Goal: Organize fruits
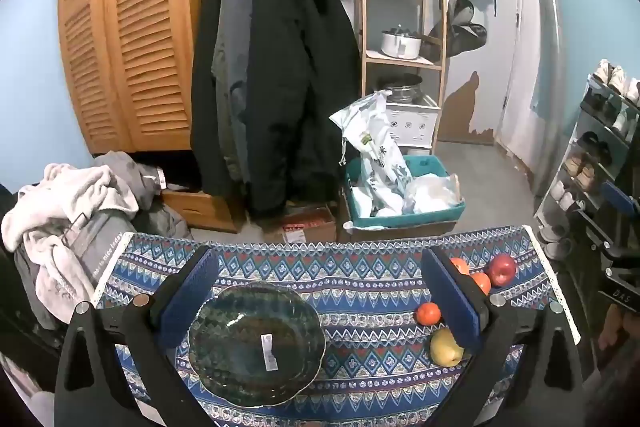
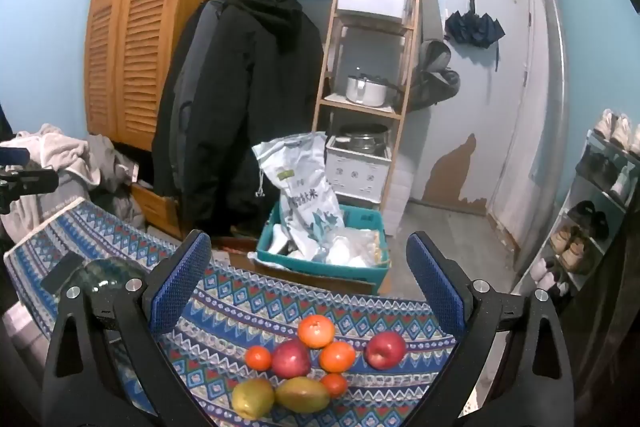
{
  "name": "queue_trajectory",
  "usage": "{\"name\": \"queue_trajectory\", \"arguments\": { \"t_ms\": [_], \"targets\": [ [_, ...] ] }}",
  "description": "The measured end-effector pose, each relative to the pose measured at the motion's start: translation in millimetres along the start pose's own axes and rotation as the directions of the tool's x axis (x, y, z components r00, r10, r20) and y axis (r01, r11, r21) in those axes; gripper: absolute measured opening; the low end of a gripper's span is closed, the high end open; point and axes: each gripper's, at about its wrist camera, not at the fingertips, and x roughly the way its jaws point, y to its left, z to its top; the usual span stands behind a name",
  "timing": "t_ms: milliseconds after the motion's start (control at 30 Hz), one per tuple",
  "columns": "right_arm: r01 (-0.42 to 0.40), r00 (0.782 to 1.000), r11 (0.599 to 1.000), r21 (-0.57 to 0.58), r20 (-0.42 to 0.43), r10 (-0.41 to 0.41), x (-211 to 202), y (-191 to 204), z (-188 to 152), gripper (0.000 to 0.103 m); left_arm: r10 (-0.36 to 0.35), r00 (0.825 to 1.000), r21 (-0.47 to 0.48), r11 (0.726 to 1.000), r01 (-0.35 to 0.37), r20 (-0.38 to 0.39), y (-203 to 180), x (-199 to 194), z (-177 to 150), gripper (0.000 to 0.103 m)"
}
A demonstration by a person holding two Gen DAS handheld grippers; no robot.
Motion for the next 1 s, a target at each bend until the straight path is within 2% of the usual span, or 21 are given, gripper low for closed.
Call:
{"name": "queue_trajectory", "arguments": {
  "t_ms": [233,600,1000],
  "targets": [
    [-0.001,1.000,1.000,-0.006,-0.004,0.001,0.0,-1.5,-0.5,0.096,-0.001,1.000,0.010,1.000,0.001,0.017,-6.8,1.1,-10.6,0.102],
    [-0.001,1.000,1.000,-0.002,-0.005,0.001,0.5,-2.7,-1.8,0.096,-0.030,0.999,0.003,1.000,0.030,0.012,-0.7,-1.8,-2.0,0.102],
    [0.000,1.000,1.000,-0.004,-0.004,0.000,0.0,-1.9,-1.3,0.096,-0.029,0.999,0.005,1.000,0.029,0.015,-3.2,-2.7,-3.9,0.102]
  ]
}}
